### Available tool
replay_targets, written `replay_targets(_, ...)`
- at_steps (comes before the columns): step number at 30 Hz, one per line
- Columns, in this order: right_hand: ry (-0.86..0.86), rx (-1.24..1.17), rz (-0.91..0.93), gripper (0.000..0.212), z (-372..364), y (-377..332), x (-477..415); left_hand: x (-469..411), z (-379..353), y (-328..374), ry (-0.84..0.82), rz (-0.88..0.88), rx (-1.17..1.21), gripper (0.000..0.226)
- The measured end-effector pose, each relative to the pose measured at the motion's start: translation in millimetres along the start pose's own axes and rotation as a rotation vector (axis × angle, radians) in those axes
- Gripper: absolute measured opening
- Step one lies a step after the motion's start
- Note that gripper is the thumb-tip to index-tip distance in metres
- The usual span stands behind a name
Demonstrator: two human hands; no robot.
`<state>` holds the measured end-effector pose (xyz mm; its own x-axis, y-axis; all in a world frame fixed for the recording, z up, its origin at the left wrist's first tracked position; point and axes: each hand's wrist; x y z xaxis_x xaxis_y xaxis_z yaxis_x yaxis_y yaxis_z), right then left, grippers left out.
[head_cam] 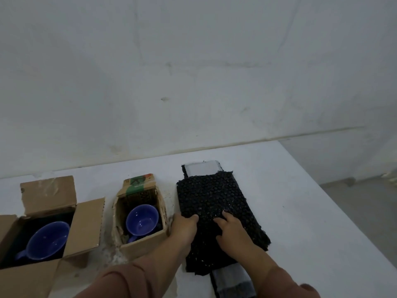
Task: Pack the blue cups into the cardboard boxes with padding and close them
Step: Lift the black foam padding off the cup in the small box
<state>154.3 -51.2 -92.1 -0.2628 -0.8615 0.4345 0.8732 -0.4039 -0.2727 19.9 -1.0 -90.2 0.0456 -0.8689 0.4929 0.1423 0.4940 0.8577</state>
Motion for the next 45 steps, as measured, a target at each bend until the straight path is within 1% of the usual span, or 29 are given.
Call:
replay_targets(2, 0.01, -0.005, 0.008, 0.054, 0, 2, -1, -2, -1, 2, 0.013, -0.077, -0.012, 0.05)
replay_targets(5, 0.007, -0.035, 0.014, 0.053, -1, 6, -2, -2, -1, 12, -0.023, -0.146, -0.039, 0.028)
replay_targets(7, 0.019, -0.145, 0.007, 0.05, 2, 8, -5, 0, 0, 21, -0.052, -0.212, -0.065, 0.021)
replay_targets(8, 0.063, -0.218, -0.006, 0.047, 5, 9, -7, 4, 2, 29, -0.065, -0.256, -0.094, 0.019)
replay_targets(10, 0.215, -0.354, -0.048, 0.04, 16, 10, -12, 9, 10, 43, -0.102, -0.349, -0.096, 0.013)
replay_targets(11, 0.271, -0.434, -0.081, 0.037, 24, 10, -13, 11, 17, 50, -0.139, -0.383, -0.049, 0.01)
replay_targets(12, 0.285, -0.55, -0.123, 0.033, 32, 8, -14, 14, 26, 59, -0.185, -0.407, 0.007, 0.01)
replay_targets(13, 0.257, -0.713, -0.168, 0.028, 41, 5, -13, 17, 36, 68, -0.238, -0.432, 0.055, 0.012)
replay_targets(15, 0.114, -1.111, -0.23, 0.014, 54, -5, -12, 21, 58, 85, -0.297, -0.482, 0.069, 0.018)
replay_targets(17, -0.079, -1.412, -0.235, 0.019, 62, -16, -13, 22, 81, 97, -0.293, -0.527, 0.073, 0.023)
replay_targets(19, -0.206, -1.553, -0.167, 0.028, 66, -29, -12, 26, 102, 106, -0.239, -0.561, 0.114, 0.013)
replay_targets(21, -0.22, -1.606, -0.065, 0.033, 72, -46, -9, 27, 123, 111, -0.155, -0.575, 0.14, 0.005)
replay_targets(23, -0.153, -1.567, 0.009, 0.032, 81, -66, -5, 26, 142, 114, -0.037, -0.602, 0.115, 0.007)
replay_targets(25, -0.034, -1.419, 0.057, 0.028, 93, -85, 1, 24, 159, 116, 0.102, -0.624, 0.035, 0.01)
replay_targets(26, 0.018, -1.346, 0.087, 0.027, 99, -94, 5, 25, 167, 117, 0.16, -0.622, 0.008, 0.016)
replay_targets(27, 0.053, -1.288, 0.125, 0.028, 105, -102, 9, 27, 176, 117, 0.185, -0.616, -0.003, 0.032)
replay_targets(28, 0.073, -1.233, 0.165, 0.03, 112, -109, 14, 30, 183, 118, 0.172, -0.623, -0.004, 0.048)
replay_targets(29, 0.083, -1.171, 0.204, 0.033, 118, -115, 17, 34, 189, 120, 0.138, -0.636, -0.037, 0.058)
replay_targets(30, 0.095, -1.088, 0.236, 0.038, 123, -120, 21, 37, 195, 121, 0.102, -0.652, -0.109, 0.06)
replay_targets(31, 0.126, -0.98, 0.258, 0.042, 128, -125, 23, 38, 200, 122, 0.081, -0.675, -0.203, 0.057)
replay_targets(32, 0.186, -0.847, 0.277, 0.041, 132, -130, 23, 38, 205, 123, 0.082, -0.705, -0.299, 0.049)
replay_targets(34, 0.366, -0.611, 0.318, 0.031, 140, -141, 25, 41, 215, 129, 0.134, -0.77, -0.481, 0.024)
replay_targets(35, 0.431, -0.565, 0.336, 0.031, 144, -146, 26, 42, 220, 132, 0.154, -0.794, -0.553, 0.014)
replay_targets(36, 0.465, -0.56, 0.351, 0.034, 147, -151, 28, 44, 226, 135, 0.163, -0.822, -0.622, 0.011)
replay_targets(38, 0.467, -0.557, 0.409, 0.037, 155, -163, 34, 43, 235, 140, 0.132, -0.858, -0.737, 0.019)
replay_targets(40, 0.413, -0.477, 0.489, 0.034, 162, -176, 42, 49, 237, 147, -0.031, -0.842, -0.755, 0.025)
replay_targets(42, 0.335, -0.372, 0.555, 0.03, 166, -193, 48, 50, 231, 152, -0.199, -0.768, -0.753, 0.041)
replay_targets(43, 0.316, -0.334, 0.573, 0.029, 166, -201, 50, 48, 227, 155, -0.22, -0.77, -0.784, 0.041)
replay_targets(45, 0.346, -0.353, 0.598, 0.024, 163, -213, 48, 50, 220, 159, -0.164, -0.804, -0.768, 0.023)
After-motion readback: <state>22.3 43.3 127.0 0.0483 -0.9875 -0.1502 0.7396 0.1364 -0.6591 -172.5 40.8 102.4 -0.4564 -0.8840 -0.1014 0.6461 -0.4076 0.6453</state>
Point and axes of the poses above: each hand's wrist, its own x-axis away from the middle knuckle, its own z-axis out of the back of the hand, y = z × x, and after that the axes turned 12 degrees about -z, right-handed
